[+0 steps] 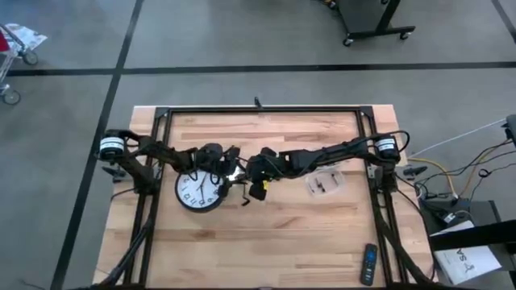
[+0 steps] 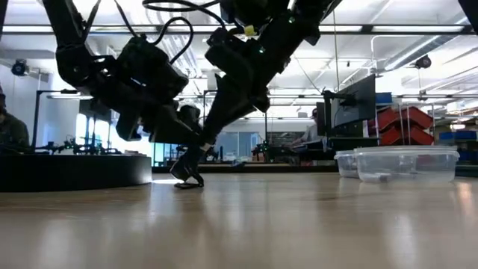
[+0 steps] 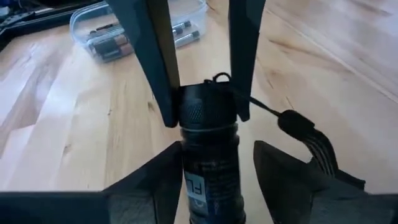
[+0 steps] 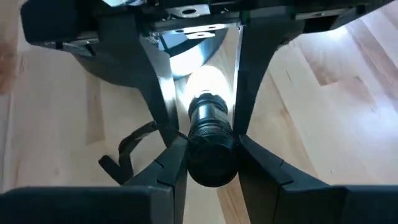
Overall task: Insert battery
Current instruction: Close the black battery compartment
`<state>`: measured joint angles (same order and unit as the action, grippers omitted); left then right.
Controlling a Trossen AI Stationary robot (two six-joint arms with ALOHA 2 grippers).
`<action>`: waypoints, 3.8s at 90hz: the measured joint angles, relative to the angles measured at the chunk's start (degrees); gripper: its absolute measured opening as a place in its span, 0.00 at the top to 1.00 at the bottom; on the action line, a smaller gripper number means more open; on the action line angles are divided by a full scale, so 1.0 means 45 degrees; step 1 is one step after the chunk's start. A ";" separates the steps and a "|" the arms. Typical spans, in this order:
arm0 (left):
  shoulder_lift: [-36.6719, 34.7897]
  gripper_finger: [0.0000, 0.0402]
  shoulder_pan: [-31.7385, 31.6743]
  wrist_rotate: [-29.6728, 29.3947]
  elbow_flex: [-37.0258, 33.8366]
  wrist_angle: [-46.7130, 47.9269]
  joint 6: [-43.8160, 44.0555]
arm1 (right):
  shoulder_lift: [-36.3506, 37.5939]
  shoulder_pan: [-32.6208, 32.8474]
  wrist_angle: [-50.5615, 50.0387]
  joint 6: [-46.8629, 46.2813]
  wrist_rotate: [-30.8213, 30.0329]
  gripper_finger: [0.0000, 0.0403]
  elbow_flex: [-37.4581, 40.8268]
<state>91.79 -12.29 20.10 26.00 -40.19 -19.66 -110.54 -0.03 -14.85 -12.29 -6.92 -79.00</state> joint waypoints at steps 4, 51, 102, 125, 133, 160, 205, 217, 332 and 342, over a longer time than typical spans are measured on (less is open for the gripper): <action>0.0000 0.62 0.0000 -0.0103 0.0000 0.0021 0.0007 | 0.0000 0.0000 0.0041 -0.0010 0.0007 0.77 0.0000; -0.0039 0.77 0.0053 -0.2043 -0.0057 -0.0542 0.1158 | 0.0037 -0.0024 0.0033 -0.1540 -0.0736 0.77 -0.0004; 0.0236 0.77 0.1990 -0.7675 0.0094 -0.1457 0.2803 | 0.0087 -0.0249 -0.0085 -0.6318 -0.1607 0.77 -0.0039; 0.0963 0.77 0.2249 -0.9396 0.0540 -0.1799 0.3397 | 0.0083 -0.0440 -0.0345 -0.8744 -0.1955 0.77 -0.0053; 0.1351 0.77 0.2283 -0.9610 0.0549 -0.2168 0.3197 | 0.0053 -0.0495 -0.0443 -0.9913 -0.1874 0.77 -0.0044; 0.1628 0.77 0.2450 -0.9680 0.0452 -0.2842 0.3168 | 0.0039 -0.0487 -0.0590 -1.2472 -0.1803 0.77 -0.0029; 0.1593 0.77 0.2448 -0.9205 0.0320 -0.3383 0.3280 | 0.1165 -0.0495 -0.1943 -0.8933 -0.1018 0.50 0.0000; 0.1593 0.77 0.2443 -0.8217 0.0306 -0.3360 0.3279 | 0.1932 -0.0568 -0.2032 -0.5678 0.0438 0.44 0.0000; 0.1666 0.77 0.2351 -0.3571 0.2215 -0.0353 0.2148 | 0.1602 0.1846 -0.4085 1.4775 -0.1632 0.48 0.0000; 0.1666 0.77 0.2351 -0.3571 0.2205 -0.0343 0.2148 | 0.1450 0.1841 -0.4109 1.5076 -0.1868 0.51 0.0000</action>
<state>99.29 -1.72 4.03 35.92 -41.74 -10.00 -104.02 8.25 -33.34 55.55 -15.32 -79.00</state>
